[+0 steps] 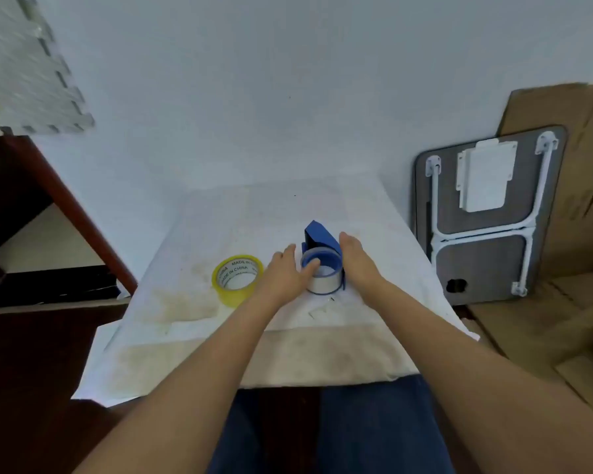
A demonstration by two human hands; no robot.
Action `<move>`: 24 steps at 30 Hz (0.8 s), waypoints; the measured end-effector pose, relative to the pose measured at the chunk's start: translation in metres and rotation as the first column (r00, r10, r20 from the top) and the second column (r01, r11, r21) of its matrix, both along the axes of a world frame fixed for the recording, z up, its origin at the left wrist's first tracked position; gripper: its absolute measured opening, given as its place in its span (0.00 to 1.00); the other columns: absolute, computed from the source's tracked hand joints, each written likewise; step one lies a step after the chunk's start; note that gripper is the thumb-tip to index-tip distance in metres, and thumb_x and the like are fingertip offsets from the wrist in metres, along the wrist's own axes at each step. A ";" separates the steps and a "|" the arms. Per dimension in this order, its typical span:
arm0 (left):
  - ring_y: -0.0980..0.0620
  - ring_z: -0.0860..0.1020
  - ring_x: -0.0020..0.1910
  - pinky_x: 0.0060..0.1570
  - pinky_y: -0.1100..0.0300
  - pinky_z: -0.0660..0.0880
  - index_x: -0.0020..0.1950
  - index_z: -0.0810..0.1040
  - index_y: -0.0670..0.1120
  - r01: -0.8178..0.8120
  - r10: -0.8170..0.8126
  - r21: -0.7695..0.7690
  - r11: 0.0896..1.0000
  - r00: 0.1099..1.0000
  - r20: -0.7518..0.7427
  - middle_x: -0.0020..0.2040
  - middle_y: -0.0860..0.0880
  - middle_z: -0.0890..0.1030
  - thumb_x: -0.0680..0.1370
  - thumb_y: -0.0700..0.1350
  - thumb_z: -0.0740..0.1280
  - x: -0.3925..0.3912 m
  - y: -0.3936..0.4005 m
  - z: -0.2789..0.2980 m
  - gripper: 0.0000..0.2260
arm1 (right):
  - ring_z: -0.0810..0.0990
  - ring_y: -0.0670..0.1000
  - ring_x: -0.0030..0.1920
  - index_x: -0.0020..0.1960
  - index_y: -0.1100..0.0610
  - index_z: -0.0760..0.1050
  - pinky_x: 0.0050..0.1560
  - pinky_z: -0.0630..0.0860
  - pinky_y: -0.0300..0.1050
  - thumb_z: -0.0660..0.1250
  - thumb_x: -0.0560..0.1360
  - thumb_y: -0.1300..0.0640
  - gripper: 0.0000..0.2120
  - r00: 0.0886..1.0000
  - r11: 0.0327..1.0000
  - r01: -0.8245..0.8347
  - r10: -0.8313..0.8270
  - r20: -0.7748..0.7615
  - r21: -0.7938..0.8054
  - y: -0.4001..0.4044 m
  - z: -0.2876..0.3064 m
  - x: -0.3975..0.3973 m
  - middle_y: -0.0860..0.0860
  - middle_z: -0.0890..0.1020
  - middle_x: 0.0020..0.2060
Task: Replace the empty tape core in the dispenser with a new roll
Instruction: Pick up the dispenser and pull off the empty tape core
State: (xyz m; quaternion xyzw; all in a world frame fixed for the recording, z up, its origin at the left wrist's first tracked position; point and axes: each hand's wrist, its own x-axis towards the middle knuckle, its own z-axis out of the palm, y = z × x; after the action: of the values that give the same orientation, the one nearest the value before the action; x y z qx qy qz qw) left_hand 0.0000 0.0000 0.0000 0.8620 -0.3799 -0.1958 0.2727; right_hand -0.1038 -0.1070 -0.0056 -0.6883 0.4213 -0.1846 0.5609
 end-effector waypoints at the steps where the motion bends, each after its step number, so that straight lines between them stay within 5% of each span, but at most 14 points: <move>1: 0.39 0.76 0.65 0.62 0.44 0.76 0.81 0.55 0.44 0.000 0.000 0.022 1.000 1.000 -0.016 0.75 0.39 0.66 0.78 0.64 0.61 -0.002 0.000 -0.002 0.38 | 0.71 0.56 0.68 0.75 0.52 0.61 0.68 0.66 0.51 0.47 0.80 0.38 0.29 0.999 0.997 0.028 -0.030 0.028 0.068 0.000 -0.001 0.000 0.54 0.71 0.70; 6: 0.45 0.68 0.74 0.69 0.52 0.67 0.80 0.56 0.45 0.043 -0.042 0.010 0.999 0.995 -0.089 0.76 0.43 0.66 0.76 0.63 0.67 -0.005 0.002 -0.006 0.41 | 0.76 0.55 0.61 0.71 0.53 0.67 0.68 0.69 0.52 0.47 0.80 0.39 0.27 0.990 0.940 0.073 -0.109 0.092 0.332 -0.003 -0.005 -0.004 0.55 0.78 0.61; 11: 0.52 0.77 0.63 0.61 0.57 0.75 0.69 0.71 0.51 0.128 -0.141 -0.093 0.987 0.978 -0.156 0.65 0.51 0.77 0.72 0.60 0.74 0.007 0.011 -0.015 0.30 | 0.70 0.56 0.68 0.69 0.55 0.70 0.71 0.64 0.53 0.48 0.80 0.38 0.29 1.000 0.950 0.017 -0.023 0.015 0.311 -0.006 -0.007 -0.005 0.56 0.75 0.66; 15: 0.65 0.76 0.54 0.51 0.71 0.72 0.62 0.70 0.59 0.150 -0.179 -0.147 0.978 0.961 -0.212 0.57 0.62 0.76 0.74 0.54 0.75 0.008 0.019 -0.013 0.21 | 0.79 0.57 0.58 0.64 0.59 0.74 0.61 0.75 0.50 0.50 0.81 0.40 0.27 0.993 0.932 0.084 -0.107 0.044 0.353 -0.006 -0.008 0.003 0.59 0.80 0.58; 18: 0.75 0.76 0.48 0.47 0.72 0.72 0.56 0.68 0.67 0.212 -0.257 -0.193 0.958 0.934 -0.247 0.53 0.69 0.76 0.74 0.52 0.75 0.009 0.019 -0.011 0.19 | 0.81 0.55 0.50 0.63 0.60 0.70 0.51 0.80 0.49 0.56 0.76 0.35 0.30 0.982 0.928 0.145 -0.177 0.064 0.343 -0.009 -0.011 0.008 0.56 0.80 0.52; 21: 0.70 0.78 0.56 0.55 0.66 0.75 0.57 0.68 0.73 0.283 -0.339 -0.224 0.933 0.900 -0.275 0.59 0.66 0.79 0.73 0.51 0.75 0.009 0.018 -0.012 0.23 | 0.82 0.53 0.50 0.61 0.59 0.74 0.45 0.79 0.46 0.62 0.62 0.24 0.43 0.990 0.926 0.077 -0.115 0.081 0.370 -0.008 -0.012 0.015 0.55 0.82 0.53; 24: 0.69 0.76 0.58 0.54 0.69 0.76 0.57 0.66 0.73 0.312 -0.382 -0.273 0.910 0.886 -0.263 0.60 0.66 0.77 0.74 0.47 0.75 0.011 0.019 -0.004 0.26 | 0.81 0.51 0.48 0.59 0.59 0.78 0.48 0.77 0.45 0.69 0.60 0.29 0.41 0.988 0.924 0.038 -0.092 0.125 0.381 -0.009 -0.019 0.021 0.55 0.83 0.53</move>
State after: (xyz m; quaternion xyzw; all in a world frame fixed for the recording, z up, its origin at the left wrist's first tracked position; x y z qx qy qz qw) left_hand 0.0110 0.0187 -0.0041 0.7016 -0.5006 -0.3308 0.3843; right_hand -0.0823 -0.1158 -0.0241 -0.5384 0.4310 -0.1665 0.7047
